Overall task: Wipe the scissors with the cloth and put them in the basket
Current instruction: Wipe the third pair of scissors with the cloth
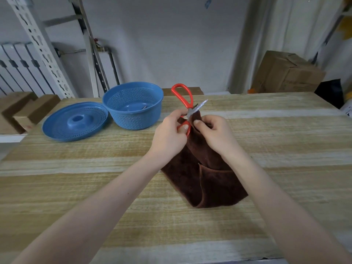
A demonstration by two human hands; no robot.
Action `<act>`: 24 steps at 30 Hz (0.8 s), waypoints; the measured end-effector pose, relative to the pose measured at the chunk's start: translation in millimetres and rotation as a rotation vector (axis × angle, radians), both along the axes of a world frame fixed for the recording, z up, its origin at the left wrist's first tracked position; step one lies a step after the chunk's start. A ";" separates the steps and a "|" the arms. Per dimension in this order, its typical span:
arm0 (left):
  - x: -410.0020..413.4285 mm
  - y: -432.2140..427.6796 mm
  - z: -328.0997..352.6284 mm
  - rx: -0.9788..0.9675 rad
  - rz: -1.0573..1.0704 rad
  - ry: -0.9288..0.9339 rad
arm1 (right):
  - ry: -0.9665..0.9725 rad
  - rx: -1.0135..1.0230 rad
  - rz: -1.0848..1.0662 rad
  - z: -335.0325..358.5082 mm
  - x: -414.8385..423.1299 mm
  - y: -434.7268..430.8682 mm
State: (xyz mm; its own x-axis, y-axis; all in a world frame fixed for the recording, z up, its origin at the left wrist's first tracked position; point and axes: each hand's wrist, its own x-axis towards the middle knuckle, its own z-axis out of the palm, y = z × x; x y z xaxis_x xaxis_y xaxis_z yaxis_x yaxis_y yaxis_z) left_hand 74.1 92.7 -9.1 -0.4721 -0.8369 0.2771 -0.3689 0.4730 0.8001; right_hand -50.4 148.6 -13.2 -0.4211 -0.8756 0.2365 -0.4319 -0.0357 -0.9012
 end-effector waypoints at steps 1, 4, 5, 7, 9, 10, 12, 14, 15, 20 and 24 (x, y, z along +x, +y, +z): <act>-0.7 1.4 1.7 -0.021 0.002 -0.006 | -0.022 0.011 0.004 3.5 -1.4 0.2; -0.7 5.9 7.7 -0.081 -0.024 -0.045 | -0.112 0.029 0.014 14.0 -0.4 -2.5; -0.5 6.6 9.8 -0.088 -0.036 -0.052 | -0.150 0.019 0.017 15.2 1.1 -3.8; 1.6 5.2 12.7 -0.077 -0.037 -0.054 | -0.213 -0.029 0.019 13.7 4.7 -5.8; 5.3 2.7 13.8 -0.065 -0.029 -0.062 | -0.247 -0.045 0.015 8.3 5.8 -4.7; 7.0 1.6 13.6 -0.063 -0.026 -0.066 | -0.249 -0.039 0.009 5.2 5.4 -3.5; 9.1 0.3 12.1 -0.047 -0.022 -0.055 | -0.237 -0.004 0.006 0.6 6.3 -1.0; 8.9 1.4 10.0 -0.024 -0.016 -0.046 | -0.206 0.018 -0.001 -1.0 7.1 -1.0; 8.3 2.5 9.3 -0.016 -0.009 -0.042 | -0.210 0.021 -0.001 -1.2 6.2 -1.1; 5.3 6.4 10.0 -0.020 -0.020 -0.046 | -0.456 -0.022 -0.010 1.9 0.3 3.5; 5.6 13.5 11.4 -0.083 0.007 -0.079 | -0.642 -0.055 -0.031 -7.4 1.4 5.3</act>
